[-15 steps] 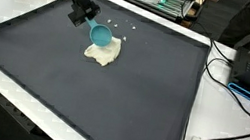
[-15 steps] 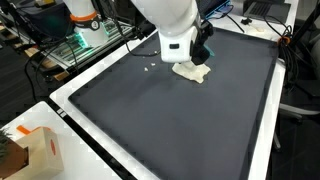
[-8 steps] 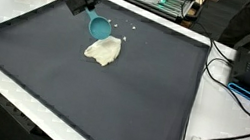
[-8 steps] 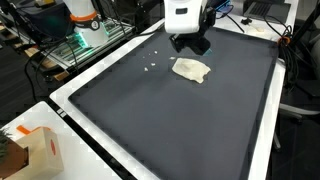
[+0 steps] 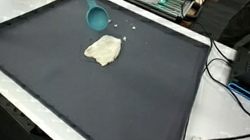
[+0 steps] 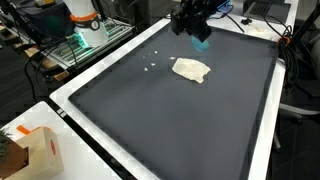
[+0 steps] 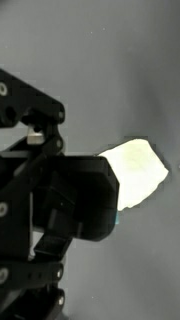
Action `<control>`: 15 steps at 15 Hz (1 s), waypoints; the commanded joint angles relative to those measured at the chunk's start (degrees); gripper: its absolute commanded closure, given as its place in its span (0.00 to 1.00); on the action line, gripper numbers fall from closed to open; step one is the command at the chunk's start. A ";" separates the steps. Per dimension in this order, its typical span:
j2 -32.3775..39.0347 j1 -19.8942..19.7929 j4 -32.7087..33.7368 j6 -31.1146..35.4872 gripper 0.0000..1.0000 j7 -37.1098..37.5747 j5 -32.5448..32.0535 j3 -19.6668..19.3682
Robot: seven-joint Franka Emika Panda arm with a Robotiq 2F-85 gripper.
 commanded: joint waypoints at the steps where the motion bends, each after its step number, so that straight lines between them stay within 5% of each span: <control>1: -4.22 1.90 -3.05 1.11 0.81 5.67 -6.88 0.08; 13: -9.76 4.64 -3.59 -3.84 0.81 14.18 -24.14 2.06; 14: -7.06 4.07 -1.44 -2.26 0.56 13.11 -21.73 2.15; 15: -7.45 4.09 -1.46 -2.92 0.56 13.11 -22.29 2.29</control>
